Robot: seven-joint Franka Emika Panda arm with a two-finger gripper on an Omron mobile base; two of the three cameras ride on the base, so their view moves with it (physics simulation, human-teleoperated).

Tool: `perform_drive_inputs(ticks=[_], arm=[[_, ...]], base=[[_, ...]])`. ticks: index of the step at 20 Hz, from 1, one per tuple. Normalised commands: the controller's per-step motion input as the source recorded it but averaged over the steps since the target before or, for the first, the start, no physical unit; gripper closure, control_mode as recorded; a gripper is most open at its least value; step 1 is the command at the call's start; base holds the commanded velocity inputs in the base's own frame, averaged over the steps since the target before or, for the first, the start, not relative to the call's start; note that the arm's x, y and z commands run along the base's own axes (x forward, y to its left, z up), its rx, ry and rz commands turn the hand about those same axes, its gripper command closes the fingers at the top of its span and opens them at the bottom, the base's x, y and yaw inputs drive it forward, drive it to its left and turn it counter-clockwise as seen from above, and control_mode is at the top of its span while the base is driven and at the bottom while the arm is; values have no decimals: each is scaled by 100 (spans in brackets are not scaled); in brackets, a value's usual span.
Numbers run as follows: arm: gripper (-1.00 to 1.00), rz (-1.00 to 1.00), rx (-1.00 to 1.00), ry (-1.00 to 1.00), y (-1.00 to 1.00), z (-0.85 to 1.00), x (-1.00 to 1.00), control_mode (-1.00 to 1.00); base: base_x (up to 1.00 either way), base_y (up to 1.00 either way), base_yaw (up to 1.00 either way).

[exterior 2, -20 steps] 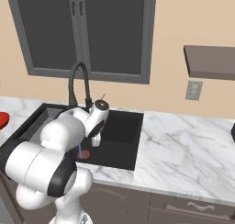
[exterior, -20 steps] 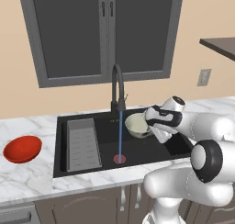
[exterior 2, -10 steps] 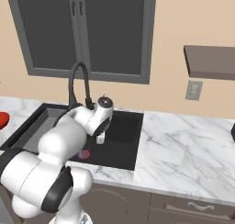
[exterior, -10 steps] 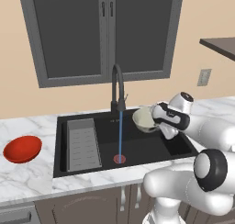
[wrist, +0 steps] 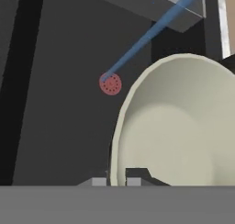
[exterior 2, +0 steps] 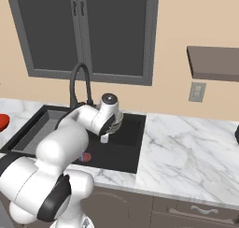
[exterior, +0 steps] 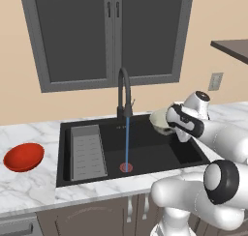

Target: Rinse each bowl for a few seconds and place them down in the sink or on the counter.

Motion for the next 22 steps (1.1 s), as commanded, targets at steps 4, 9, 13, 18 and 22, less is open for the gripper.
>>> perform_drive_inputs(ticks=[4, 9, 13, 18, 22], arm=[[100, -22, 1, 2, -29, 16, 0, -100], [100, -24, 2, 0, -29, 12, 0, -100], [100, -23, 1, -2, -27, 12, -1, -100], [100, -24, 0, -1, -23, 7, 0, -100], [100, -21, 0, -4, -22, 1, 0, -100]], base=[[0, 0, 0], [0, 0, 0], [0, 0, 0], [0, 0, 0], [0, 0, 0]])
